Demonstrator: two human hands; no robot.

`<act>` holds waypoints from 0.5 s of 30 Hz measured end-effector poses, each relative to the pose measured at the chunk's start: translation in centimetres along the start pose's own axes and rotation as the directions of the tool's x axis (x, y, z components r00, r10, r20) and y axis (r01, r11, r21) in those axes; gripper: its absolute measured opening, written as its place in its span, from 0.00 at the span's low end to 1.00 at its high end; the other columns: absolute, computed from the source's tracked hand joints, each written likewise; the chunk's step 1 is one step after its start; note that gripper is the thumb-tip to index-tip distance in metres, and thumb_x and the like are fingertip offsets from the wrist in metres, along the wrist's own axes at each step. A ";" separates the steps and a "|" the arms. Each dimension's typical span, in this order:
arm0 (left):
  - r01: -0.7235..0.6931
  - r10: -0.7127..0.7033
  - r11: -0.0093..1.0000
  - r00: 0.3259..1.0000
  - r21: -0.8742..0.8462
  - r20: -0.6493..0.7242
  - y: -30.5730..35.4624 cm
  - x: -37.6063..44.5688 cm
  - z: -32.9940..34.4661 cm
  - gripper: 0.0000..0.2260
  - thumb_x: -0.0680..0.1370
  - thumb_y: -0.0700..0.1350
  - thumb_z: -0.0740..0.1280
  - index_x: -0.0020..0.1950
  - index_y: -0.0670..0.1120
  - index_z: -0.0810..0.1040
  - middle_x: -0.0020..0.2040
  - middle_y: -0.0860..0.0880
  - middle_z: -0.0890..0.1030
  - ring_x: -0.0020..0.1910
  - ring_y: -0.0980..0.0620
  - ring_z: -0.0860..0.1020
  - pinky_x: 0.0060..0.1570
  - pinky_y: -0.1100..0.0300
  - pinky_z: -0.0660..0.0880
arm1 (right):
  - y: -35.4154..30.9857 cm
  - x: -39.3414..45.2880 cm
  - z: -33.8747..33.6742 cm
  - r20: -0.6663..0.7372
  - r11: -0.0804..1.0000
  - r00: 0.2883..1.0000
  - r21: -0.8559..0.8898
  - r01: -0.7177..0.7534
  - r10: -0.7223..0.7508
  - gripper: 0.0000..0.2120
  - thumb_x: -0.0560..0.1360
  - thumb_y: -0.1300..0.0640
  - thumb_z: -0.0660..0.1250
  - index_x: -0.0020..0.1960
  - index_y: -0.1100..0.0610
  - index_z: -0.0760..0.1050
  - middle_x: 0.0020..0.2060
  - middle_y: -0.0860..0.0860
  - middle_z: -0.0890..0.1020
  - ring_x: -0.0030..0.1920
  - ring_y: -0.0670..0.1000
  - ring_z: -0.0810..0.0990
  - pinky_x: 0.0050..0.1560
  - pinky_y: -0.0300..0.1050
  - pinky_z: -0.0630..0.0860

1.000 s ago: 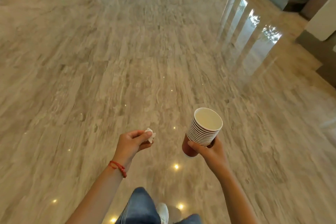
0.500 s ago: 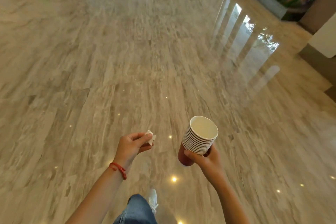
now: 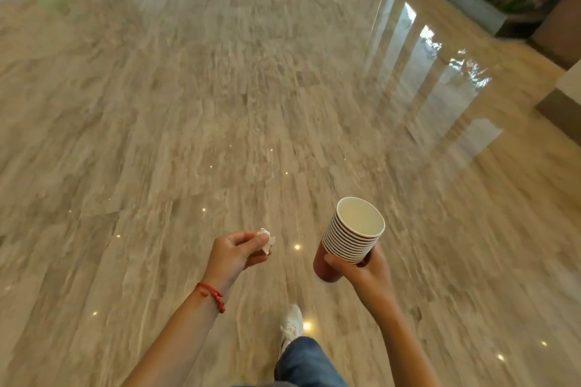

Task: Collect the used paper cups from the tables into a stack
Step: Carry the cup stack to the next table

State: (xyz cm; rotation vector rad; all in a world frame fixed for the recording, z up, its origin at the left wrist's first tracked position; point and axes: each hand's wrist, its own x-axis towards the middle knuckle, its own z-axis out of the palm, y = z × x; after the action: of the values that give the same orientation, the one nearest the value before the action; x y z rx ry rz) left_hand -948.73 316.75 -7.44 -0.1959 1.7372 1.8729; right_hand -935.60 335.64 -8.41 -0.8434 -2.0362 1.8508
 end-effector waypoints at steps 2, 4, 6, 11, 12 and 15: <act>-0.004 0.004 1.000 1.000 -0.002 -0.004 2.6 4.2 2.2 0.04 0.70 0.39 0.72 0.42 0.38 0.83 0.38 0.42 0.84 0.35 0.51 0.83 0.33 0.65 0.79 | -1.9 5.6 -0.4 0.009 1.000 1.000 0.001 0.002 -0.002 0.27 0.60 0.57 0.79 0.57 0.52 0.74 0.46 0.45 0.84 0.47 0.43 0.82 0.41 0.33 0.77; -0.005 0.005 1.000 1.000 -0.009 -0.010 5.1 8.4 4.1 0.04 0.70 0.39 0.72 0.42 0.38 0.83 0.37 0.41 0.84 0.35 0.51 0.83 0.34 0.64 0.79 | -3.7 11.1 -0.7 0.017 1.000 1.000 0.003 0.011 -0.011 0.29 0.59 0.55 0.78 0.58 0.54 0.74 0.47 0.48 0.84 0.48 0.44 0.82 0.42 0.35 0.78; -0.006 0.006 1.000 1.000 -0.004 -0.011 7.5 12.4 5.7 0.05 0.70 0.39 0.72 0.42 0.38 0.83 0.37 0.42 0.84 0.36 0.50 0.83 0.35 0.64 0.79 | -5.3 16.0 -0.8 0.016 1.000 1.000 0.004 0.013 -0.013 0.30 0.58 0.53 0.78 0.58 0.54 0.74 0.48 0.47 0.84 0.49 0.43 0.82 0.43 0.36 0.77; 0.009 -0.009 1.000 1.000 0.003 0.000 12.1 23.8 9.3 0.05 0.71 0.39 0.72 0.43 0.37 0.82 0.37 0.42 0.84 0.36 0.50 0.83 0.36 0.64 0.79 | -6.7 28.3 -0.7 0.027 1.000 1.000 0.010 0.000 0.000 0.26 0.63 0.60 0.79 0.58 0.53 0.74 0.47 0.46 0.84 0.49 0.44 0.82 0.42 0.35 0.78; 0.012 -0.012 1.000 1.000 0.004 0.004 12.9 26.4 10.1 0.05 0.71 0.38 0.72 0.43 0.38 0.82 0.37 0.42 0.84 0.36 0.50 0.83 0.35 0.64 0.79 | -6.8 31.0 -0.5 0.015 1.000 1.000 0.013 -0.004 0.004 0.27 0.63 0.61 0.79 0.59 0.54 0.74 0.47 0.47 0.84 0.49 0.45 0.82 0.43 0.36 0.78; 0.019 -0.019 1.000 0.999 -0.007 0.026 16.0 34.5 12.8 0.03 0.71 0.38 0.71 0.43 0.38 0.82 0.35 0.44 0.84 0.34 0.51 0.83 0.33 0.65 0.79 | -7.9 39.5 0.1 -0.024 1.000 1.000 0.031 -0.005 0.005 0.27 0.64 0.63 0.78 0.60 0.56 0.73 0.49 0.49 0.84 0.50 0.45 0.82 0.44 0.37 0.78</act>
State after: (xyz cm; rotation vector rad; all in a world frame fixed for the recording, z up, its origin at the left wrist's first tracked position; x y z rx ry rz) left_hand -981.75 339.58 -8.06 -0.1894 1.7053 1.8601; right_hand -969.03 358.11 -8.11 -0.8598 -1.9879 1.8601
